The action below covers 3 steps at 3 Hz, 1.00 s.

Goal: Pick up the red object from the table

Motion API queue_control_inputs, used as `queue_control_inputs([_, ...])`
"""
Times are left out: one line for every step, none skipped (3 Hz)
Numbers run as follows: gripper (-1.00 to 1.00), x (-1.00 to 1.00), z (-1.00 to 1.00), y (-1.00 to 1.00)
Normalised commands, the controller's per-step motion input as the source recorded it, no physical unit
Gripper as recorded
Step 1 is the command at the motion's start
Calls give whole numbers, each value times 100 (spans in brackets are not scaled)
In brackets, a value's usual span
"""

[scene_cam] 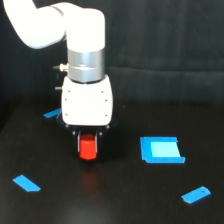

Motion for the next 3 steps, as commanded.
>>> queue_control_inputs([-100,8,93,14])
queue_control_inputs([-100,10,100,15])
queue_control_inputs([-97,0,100,20])
